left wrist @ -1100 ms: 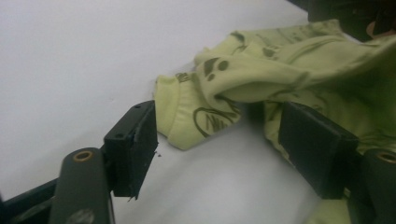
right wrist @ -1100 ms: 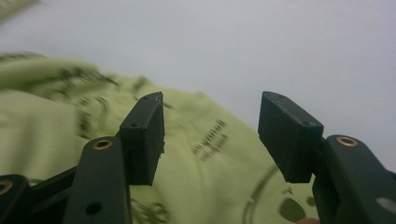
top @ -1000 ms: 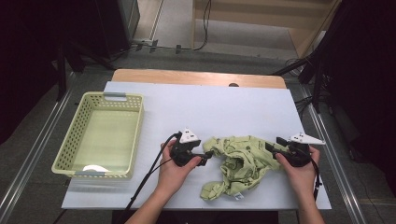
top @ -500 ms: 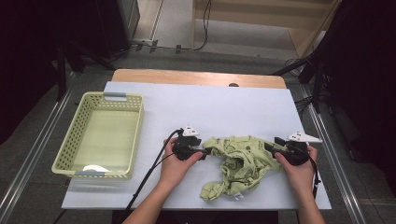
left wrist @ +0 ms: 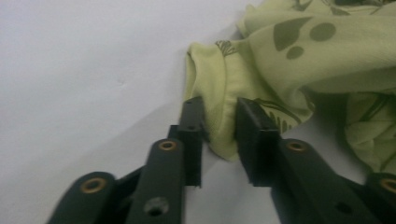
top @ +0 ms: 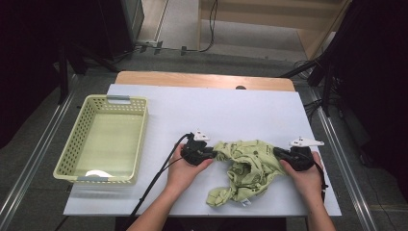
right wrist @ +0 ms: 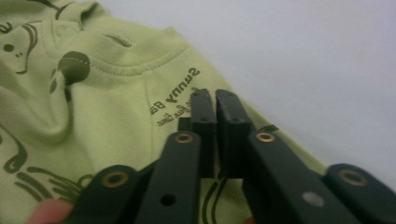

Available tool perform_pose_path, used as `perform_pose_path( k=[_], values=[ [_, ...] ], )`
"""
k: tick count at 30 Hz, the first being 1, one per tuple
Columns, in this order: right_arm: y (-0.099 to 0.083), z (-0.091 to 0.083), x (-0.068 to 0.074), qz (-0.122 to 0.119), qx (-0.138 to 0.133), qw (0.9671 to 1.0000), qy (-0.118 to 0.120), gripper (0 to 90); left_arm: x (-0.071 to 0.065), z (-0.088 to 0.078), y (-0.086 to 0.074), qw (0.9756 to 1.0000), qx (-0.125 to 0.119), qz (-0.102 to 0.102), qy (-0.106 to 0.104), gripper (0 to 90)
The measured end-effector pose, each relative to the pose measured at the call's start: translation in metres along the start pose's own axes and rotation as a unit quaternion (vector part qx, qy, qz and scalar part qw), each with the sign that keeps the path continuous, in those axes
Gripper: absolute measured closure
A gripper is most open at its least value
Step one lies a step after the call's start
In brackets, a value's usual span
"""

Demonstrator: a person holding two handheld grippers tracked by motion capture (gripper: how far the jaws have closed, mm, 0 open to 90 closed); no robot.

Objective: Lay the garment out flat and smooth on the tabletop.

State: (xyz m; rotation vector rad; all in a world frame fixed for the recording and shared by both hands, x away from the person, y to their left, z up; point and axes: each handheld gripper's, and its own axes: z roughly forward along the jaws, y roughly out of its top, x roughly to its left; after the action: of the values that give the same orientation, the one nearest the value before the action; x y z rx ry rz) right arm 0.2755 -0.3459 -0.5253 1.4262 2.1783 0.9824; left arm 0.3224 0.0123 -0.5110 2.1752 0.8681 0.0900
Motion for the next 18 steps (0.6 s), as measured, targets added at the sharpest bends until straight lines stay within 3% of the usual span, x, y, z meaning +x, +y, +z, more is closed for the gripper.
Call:
perform_pose_path(
  k=[4, 8, 11, 14, 18],
  values=[
    [0.002, -0.001, -0.001, 0.0, 0.002, 1.0, 0.002, 87.8, 0.003, -0.006, 0.001, 0.9998, -0.003, 0.017, 0.008, 85.6],
    [0.009, -0.008, -0.012, 0.01, -0.026, 0.9995, -0.012, 87.9, 0.017, -0.019, 0.005, 0.9988, -0.031, -0.006, 0.037, 86.0],
    [0.018, -0.013, -0.026, 0.019, -0.048, 0.9981, -0.033, 88.0, 0.03, -0.032, 0.009, 0.9954, -0.068, -0.032, 0.059, 86.1],
    [0.028, -0.014, -0.041, 0.027, -0.062, 0.9963, -0.053, 88.0, 0.042, -0.04, 0.019, 0.9908, -0.095, -0.042, 0.087, 86.1],
    [0.043, -0.012, -0.055, 0.027, -0.076, 0.9941, -0.072, 88.0, 0.051, -0.049, 0.028, 0.9853, -0.123, -0.053, 0.106, 86.1]
  ],
)
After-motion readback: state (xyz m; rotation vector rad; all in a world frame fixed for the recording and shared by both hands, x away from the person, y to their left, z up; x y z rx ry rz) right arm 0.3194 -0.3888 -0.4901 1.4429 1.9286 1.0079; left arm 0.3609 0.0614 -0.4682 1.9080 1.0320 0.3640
